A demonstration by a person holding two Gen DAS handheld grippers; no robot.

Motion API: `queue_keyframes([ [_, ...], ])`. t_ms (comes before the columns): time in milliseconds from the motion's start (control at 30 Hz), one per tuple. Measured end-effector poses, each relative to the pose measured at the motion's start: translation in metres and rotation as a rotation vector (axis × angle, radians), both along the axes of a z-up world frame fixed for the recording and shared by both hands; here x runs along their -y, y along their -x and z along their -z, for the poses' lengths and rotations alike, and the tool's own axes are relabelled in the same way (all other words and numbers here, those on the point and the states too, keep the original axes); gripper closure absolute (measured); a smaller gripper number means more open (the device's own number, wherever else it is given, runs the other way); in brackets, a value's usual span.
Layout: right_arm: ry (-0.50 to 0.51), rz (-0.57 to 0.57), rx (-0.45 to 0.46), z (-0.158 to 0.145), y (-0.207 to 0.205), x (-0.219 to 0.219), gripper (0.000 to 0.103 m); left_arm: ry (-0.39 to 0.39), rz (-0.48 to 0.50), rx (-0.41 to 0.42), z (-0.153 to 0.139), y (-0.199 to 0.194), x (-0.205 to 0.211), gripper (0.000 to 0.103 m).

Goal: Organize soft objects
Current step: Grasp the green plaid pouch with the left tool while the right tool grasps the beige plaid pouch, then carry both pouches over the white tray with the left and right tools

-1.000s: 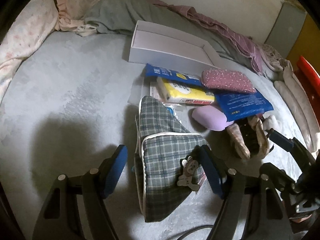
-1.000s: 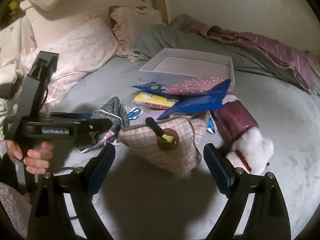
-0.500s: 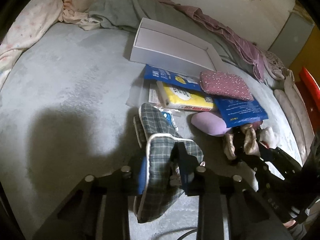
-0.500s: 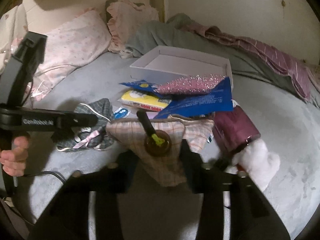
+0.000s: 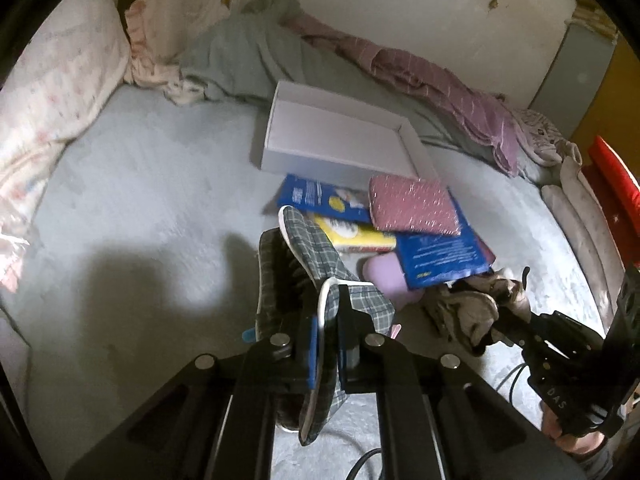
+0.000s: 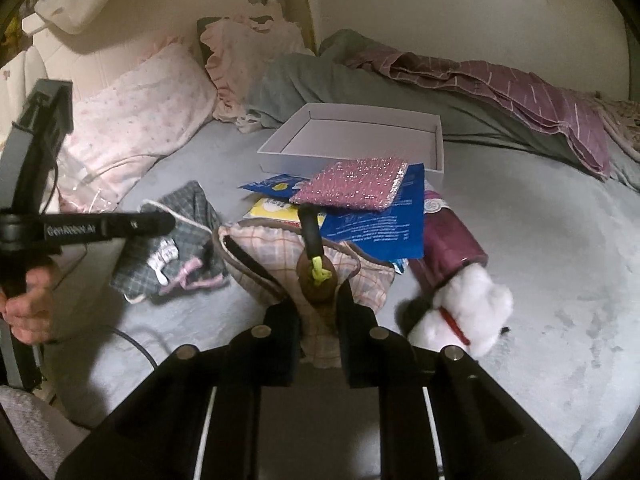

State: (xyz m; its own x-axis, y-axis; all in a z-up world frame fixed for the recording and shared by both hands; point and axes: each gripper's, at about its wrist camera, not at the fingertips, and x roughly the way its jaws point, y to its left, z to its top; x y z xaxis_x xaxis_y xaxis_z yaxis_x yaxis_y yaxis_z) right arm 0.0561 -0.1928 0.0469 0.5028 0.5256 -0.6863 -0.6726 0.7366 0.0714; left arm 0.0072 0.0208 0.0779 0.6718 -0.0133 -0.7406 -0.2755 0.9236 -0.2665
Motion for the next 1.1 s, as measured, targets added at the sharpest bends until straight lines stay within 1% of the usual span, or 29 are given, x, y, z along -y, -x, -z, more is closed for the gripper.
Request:
queue_keyframes([
  [33,0.013,-0.001,0.003,-0.006,0.001,0.000,0.086,-0.016,0.000,0.007,-0.007,0.002,-0.001,0.098],
  [133,0.040,0.000,0.011,-0.022,0.001,0.000,0.086,-0.027,0.003,0.016,-0.019,0.002,-0.006,0.098],
  [200,0.048,0.000,0.008,-0.032,-0.001,-0.001,0.086,-0.026,0.009,0.019,-0.026,-0.002,-0.011,0.098],
  [267,0.056,-0.001,-0.003,-0.044,-0.006,-0.002,0.086,-0.042,0.017,0.017,-0.035,-0.008,-0.015,0.098],
  [333,0.050,-0.006,-0.020,-0.055,-0.009,-0.001,0.086,-0.053,0.020,0.014,-0.043,-0.013,-0.017,0.098],
  [433,0.032,-0.015,-0.048,-0.075,-0.014,0.001,0.086,-0.035,0.040,0.024,-0.057,-0.023,-0.023,0.097],
  [500,0.025,-0.016,-0.055,-0.087,-0.019,0.002,0.086,-0.038,0.052,0.032,-0.064,-0.029,-0.024,0.098],
  [533,0.023,-0.015,-0.055,-0.091,-0.022,0.000,0.086,-0.047,0.054,0.035,-0.067,-0.032,-0.024,0.098],
  [567,0.024,-0.013,-0.053,-0.094,-0.026,-0.001,0.086,-0.075,0.055,0.039,-0.071,-0.039,-0.024,0.097],
  [633,0.038,-0.005,-0.025,-0.100,-0.038,-0.008,0.086,-0.113,0.055,0.039,-0.073,-0.052,-0.023,0.097],
  [733,0.081,0.004,0.013,-0.103,-0.059,-0.024,0.086,-0.119,0.071,0.027,-0.074,-0.080,-0.026,0.097],
  [800,0.103,0.017,0.018,-0.101,-0.077,-0.038,0.086,-0.106,0.081,0.023,-0.073,-0.097,-0.028,0.097],
  [867,0.127,0.033,0.031,-0.096,-0.096,-0.053,0.086,-0.111,0.084,0.027,-0.072,-0.117,-0.030,0.097],
  [967,0.157,0.058,0.042,-0.083,-0.123,-0.072,0.086,-0.118,0.066,0.017,-0.070,-0.146,-0.034,0.097],
  [1100,0.169,0.083,0.026,-0.062,-0.157,-0.091,0.086,-0.081,0.027,0.002,-0.058,-0.183,-0.048,0.097],
])
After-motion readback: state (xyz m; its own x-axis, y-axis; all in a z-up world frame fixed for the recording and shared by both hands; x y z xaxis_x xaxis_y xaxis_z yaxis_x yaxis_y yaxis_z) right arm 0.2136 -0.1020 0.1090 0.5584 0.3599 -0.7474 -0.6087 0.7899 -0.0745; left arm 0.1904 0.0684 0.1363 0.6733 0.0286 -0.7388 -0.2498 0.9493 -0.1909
